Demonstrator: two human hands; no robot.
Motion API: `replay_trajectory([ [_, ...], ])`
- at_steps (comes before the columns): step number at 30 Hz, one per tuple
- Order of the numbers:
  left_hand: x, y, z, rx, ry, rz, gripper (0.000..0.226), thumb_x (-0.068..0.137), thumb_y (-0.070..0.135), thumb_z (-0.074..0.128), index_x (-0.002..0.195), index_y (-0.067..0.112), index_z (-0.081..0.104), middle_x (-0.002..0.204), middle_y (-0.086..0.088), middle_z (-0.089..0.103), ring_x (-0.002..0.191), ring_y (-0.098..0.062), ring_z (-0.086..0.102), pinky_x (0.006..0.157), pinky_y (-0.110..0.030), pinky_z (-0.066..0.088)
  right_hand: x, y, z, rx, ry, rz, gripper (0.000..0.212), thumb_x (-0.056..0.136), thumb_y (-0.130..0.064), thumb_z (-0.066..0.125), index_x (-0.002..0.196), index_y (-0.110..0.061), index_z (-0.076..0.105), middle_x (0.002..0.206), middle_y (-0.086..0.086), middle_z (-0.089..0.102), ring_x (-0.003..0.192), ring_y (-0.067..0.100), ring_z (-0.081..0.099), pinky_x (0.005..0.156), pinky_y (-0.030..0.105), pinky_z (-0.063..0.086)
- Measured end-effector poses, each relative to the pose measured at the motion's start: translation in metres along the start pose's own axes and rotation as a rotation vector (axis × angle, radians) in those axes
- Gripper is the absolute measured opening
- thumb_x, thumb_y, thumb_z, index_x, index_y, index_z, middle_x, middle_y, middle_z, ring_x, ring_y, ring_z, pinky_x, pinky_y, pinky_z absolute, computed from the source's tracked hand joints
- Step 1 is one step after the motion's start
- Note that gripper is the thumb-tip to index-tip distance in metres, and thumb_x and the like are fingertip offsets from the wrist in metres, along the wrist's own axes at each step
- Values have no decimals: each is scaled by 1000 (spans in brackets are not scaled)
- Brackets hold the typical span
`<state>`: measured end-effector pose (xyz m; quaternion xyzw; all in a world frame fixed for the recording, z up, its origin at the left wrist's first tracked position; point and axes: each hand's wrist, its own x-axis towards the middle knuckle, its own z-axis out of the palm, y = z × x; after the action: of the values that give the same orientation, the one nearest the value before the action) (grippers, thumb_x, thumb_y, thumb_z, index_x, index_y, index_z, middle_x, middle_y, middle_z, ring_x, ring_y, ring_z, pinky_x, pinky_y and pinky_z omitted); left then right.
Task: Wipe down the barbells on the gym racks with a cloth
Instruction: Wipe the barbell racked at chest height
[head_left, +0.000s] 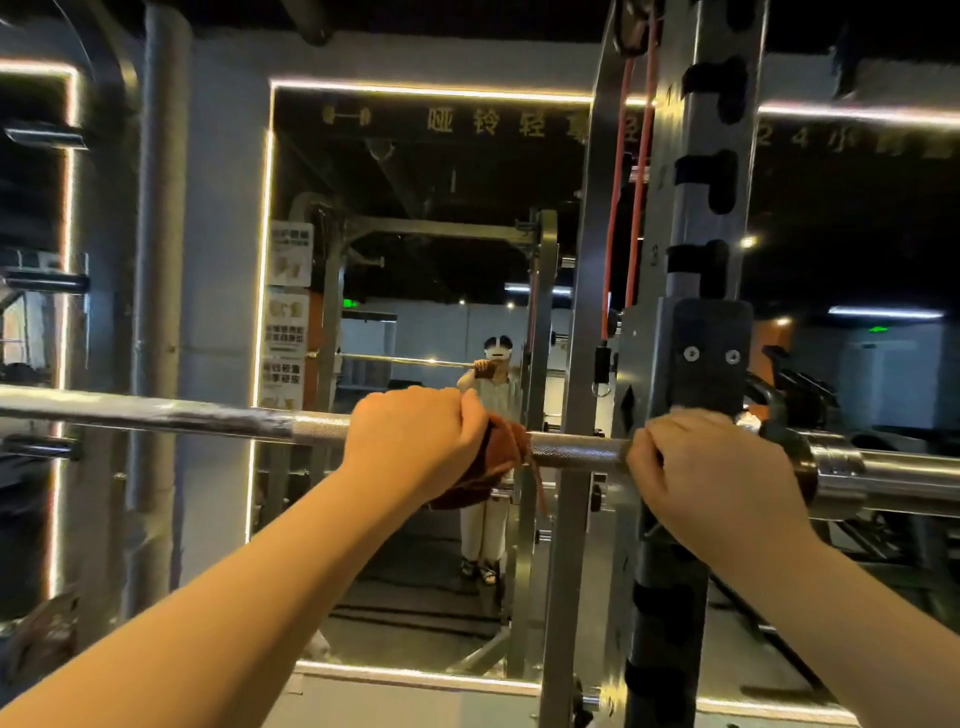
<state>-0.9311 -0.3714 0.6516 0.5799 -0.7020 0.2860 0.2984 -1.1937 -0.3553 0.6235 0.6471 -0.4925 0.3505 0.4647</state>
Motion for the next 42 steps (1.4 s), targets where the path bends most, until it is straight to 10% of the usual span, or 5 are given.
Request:
replay_trajectory([
  [4, 3, 47, -4, -16, -81, -37, 37, 107, 42, 29, 82, 21, 45, 73, 0, 53, 75, -21, 58, 84, -40, 47, 14, -31, -5, 5, -71, -110, 48, 107, -37, 28, 94, -21, 71, 97, 2, 73, 99, 23, 70, 100, 50, 50],
  [16, -30, -42, 22, -37, 274, -33, 21, 97, 37, 49, 83, 25, 58, 79, 8, 59, 75, -16, 60, 102, -42, 47, 20, -59, 30, 269, 40, 59, 51, 106, -44, 31, 58, -29, 40, 44, -11, 36, 37, 2, 38, 41, 25, 38],
  [28, -22, 5, 25, -71, 268, 296, 44, 105, 53, 27, 121, 29, 60, 108, 6, 64, 92, -15, 59, 81, -34, 42, 20, -63, 21, 259, 11, 96, 45, 104, -37, 39, 60, -30, 38, 46, -11, 35, 38, 3, 36, 42, 23, 30],
  [33, -29, -45, 21, -240, 393, 5, 46, 100, 50, 29, 82, 22, 60, 77, 7, 60, 66, -14, 55, 69, -40, 53, 20, -64, 17, 308, 7, 94, 47, 105, -38, 36, 59, -30, 39, 46, -8, 36, 38, 4, 37, 42, 27, 36],
  [42, -29, 2, 26, -147, 289, 29, 48, 106, 54, 22, 100, 33, 66, 96, 13, 64, 97, -14, 56, 98, -42, 38, 17, -67, 20, 273, 30, 112, 46, 105, -34, 40, 60, -30, 37, 46, -10, 35, 38, 5, 38, 46, 27, 39],
])
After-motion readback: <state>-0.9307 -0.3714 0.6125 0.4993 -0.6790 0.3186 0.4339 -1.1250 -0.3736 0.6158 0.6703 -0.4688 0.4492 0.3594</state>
